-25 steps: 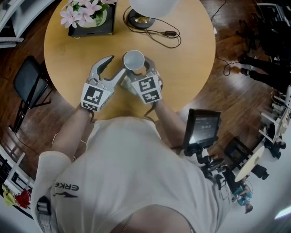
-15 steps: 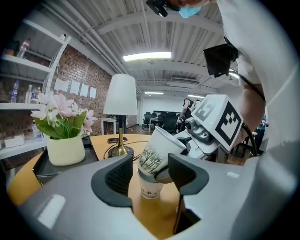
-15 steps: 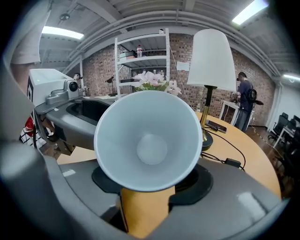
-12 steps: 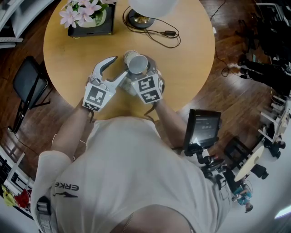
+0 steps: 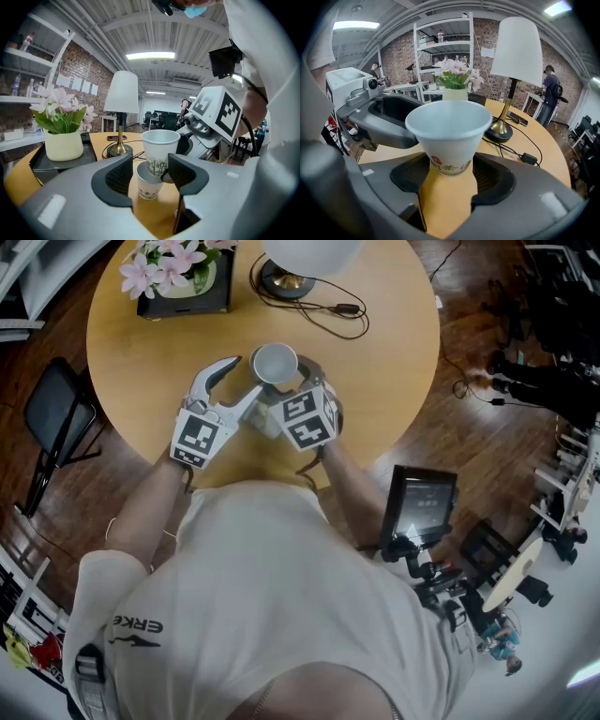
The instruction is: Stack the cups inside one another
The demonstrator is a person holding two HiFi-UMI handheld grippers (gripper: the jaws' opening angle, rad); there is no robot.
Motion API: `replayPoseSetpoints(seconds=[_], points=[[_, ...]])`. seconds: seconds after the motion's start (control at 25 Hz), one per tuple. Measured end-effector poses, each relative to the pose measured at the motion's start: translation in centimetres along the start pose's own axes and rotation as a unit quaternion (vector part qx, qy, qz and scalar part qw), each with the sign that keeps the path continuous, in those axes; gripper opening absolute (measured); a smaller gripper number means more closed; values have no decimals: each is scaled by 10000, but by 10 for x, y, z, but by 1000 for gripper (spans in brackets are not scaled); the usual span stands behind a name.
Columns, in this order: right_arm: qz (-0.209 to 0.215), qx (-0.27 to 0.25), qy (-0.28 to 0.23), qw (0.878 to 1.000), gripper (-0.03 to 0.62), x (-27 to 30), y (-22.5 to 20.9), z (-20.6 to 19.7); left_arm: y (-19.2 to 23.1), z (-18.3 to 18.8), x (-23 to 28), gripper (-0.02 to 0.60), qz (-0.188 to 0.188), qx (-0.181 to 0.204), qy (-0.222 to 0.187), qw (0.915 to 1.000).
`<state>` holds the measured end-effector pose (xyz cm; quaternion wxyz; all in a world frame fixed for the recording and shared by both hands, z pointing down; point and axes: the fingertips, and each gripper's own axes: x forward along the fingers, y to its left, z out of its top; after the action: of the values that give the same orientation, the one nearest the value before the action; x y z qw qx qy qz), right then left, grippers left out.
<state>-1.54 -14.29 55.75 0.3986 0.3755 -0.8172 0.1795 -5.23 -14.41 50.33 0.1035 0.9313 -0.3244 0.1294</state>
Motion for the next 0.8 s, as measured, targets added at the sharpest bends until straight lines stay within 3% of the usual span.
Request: replayPoseSetpoints(seconds=[0.2, 0.36, 0.8], points=[[10, -81, 48, 10000, 310, 3, 2, 0, 4, -10, 3, 236, 23, -45, 163, 9999], [-59, -326, 29, 9994, 261, 3, 5, 4, -1, -6, 5, 235, -40, 38, 119, 9999], [-32, -184, 72, 9998, 282, 3, 3, -3, 1, -20, 5, 235, -31, 93, 305, 9995]])
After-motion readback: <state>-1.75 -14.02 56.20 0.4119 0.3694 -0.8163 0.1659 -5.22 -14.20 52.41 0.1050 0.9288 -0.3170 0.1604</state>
